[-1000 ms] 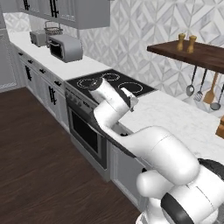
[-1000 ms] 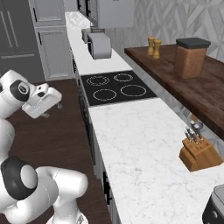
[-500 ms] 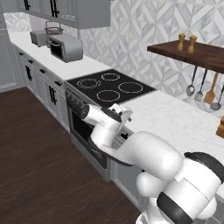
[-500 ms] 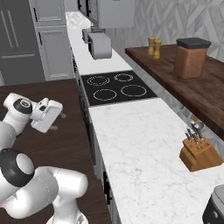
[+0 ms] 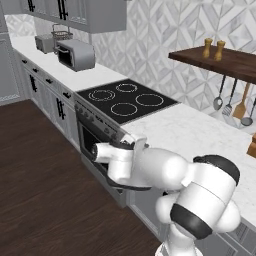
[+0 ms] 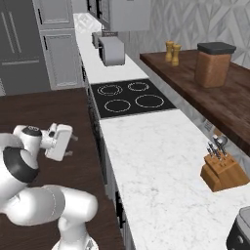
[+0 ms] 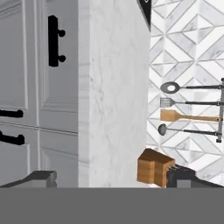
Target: Take a straw from the drawer in front and place it inside the glass cup on the dining counter.
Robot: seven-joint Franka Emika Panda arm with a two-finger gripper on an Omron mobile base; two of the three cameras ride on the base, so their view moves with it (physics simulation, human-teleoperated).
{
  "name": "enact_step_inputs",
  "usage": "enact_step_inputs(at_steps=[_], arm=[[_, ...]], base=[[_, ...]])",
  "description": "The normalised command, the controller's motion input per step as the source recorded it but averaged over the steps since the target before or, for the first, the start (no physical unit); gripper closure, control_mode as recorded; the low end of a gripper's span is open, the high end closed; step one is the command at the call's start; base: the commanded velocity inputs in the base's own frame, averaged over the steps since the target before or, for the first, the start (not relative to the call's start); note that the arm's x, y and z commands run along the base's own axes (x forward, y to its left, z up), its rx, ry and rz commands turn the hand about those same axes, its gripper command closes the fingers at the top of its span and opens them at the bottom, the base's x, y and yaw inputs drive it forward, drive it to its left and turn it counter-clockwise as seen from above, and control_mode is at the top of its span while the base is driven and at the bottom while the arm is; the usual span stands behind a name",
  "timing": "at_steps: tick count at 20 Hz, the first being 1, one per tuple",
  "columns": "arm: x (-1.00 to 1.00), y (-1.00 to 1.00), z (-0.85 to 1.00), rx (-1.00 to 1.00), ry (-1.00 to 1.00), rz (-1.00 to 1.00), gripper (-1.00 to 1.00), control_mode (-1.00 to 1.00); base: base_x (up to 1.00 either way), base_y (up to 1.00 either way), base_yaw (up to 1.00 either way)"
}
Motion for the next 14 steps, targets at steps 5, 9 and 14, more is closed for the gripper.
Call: enact_step_inputs(at_steps=[5,9,14], arm=[[0.07,-0.2,-0.49,-0.14,0.04,0.01,-1.0,-1.0],[0.06,-0.22,-0.25,-0.04,-0.01,0.02,-1.0,-1.0],[0.11,-0.32,-0.33,0.0,-0.04,0.0,-1.0,-1.0]], base=[[0.0,0.0,0.0],[0.0,0.0,0.0],[0.0,0.0,0.0]])
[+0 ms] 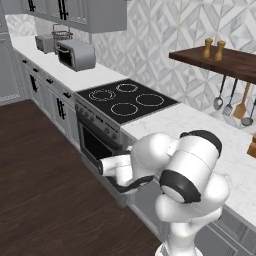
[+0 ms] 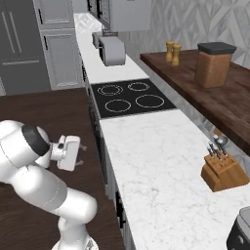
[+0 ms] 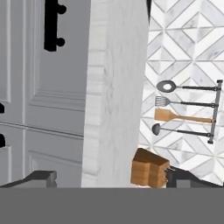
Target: Take a straw from the drawer in front and place it inside the glass cup on the dining counter.
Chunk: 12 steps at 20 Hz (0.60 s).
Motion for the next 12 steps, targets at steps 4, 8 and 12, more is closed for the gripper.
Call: enact_step_inputs(at_steps=[4,8,12], arm=[[0.15,-0.38,-0.36,0.0,-0.09,0.0,-1.0,-1.0],[0.2,-0.25,-0.24,0.0,-0.14,0.0,-1.0,-1.0],[0.2,-0.11,-0.21,0.0,-0.16,0.0,-1.0,-1.0]], base=[[0.0,0.0,0.0],[0.0,0.0,0.0],[0.0,0.0,0.0]])
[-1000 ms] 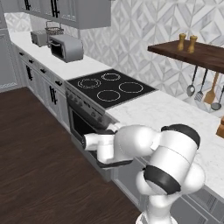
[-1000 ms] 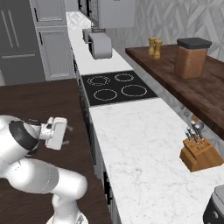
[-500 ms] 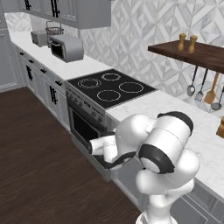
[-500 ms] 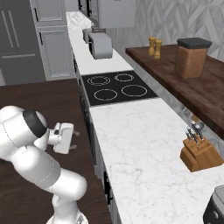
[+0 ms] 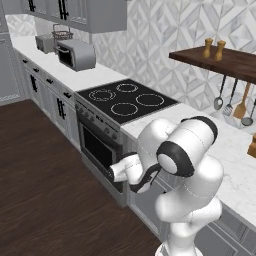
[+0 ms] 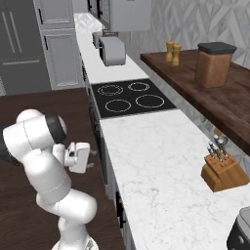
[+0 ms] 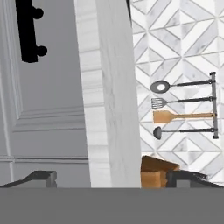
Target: Take a straw from the drawer in front and place it inside the glass cup on the dining counter.
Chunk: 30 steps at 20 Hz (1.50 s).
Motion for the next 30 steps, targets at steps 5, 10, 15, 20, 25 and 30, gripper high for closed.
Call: enact_step_inputs(at_steps=[5,10,15,20,25,30], arm=[[0.09,0.0,-0.24,0.0,-0.19,0.0,-1.0,-1.0],[0.24,0.0,-0.14,0.0,-0.13,0.0,-1.0,-1.0],[0.35,0.0,-0.08,0.0,-0.04,0.0,-1.0,-1.0],[0.4,0.0,-0.11,-0.03,0.0,0.0,-1.0,-1.0],[0.42,0.0,-0.27,-0.07,0.0,0.0,-1.0,-1.0],[0.3,0.0,-0.37,-0.09,0.0,0.0,-1.0,-1.0]], base=[[0.0,0.0,0.0],[0.0,0.0,0.0],[0.0,0.0,0.0],[0.0,0.0,0.0],[0.0,0.0,0.0],[0.0,0.0,0.0]])
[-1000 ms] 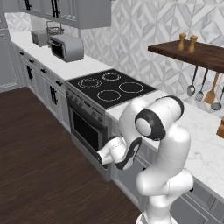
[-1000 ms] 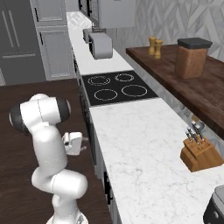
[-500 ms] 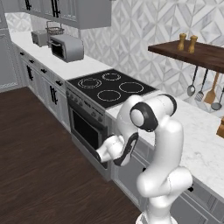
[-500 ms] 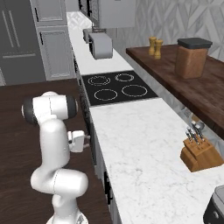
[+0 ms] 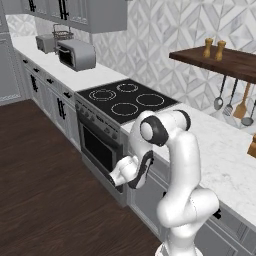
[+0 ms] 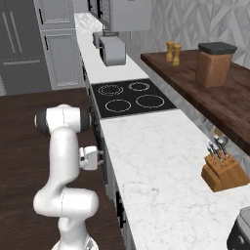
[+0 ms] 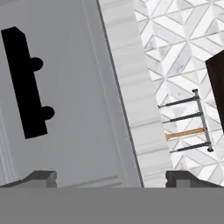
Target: Take a straw from the drawer in front and place it inside the glass cup on the dining counter.
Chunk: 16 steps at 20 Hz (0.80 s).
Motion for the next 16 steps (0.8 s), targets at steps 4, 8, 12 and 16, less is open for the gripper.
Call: enact_step_inputs(at_steps=[4,8,12,16], arm=[[0.23,-0.02,-0.34,-0.07,0.0,0.0,-1.0,-1.0],[0.27,-0.11,-0.11,-0.04,0.0,0.0,-1.0,-1.0],[0.28,-0.18,0.0,0.0,0.0,0.0,-1.0,-1.0],[0.35,-0.18,-0.01,0.0,0.0,0.0,-1.0,-1.0]], base=[[0.0,0.0,0.0],[0.0,0.0,0.0],[0.0,0.0,0.0],[0.0,0.0,0.0]])
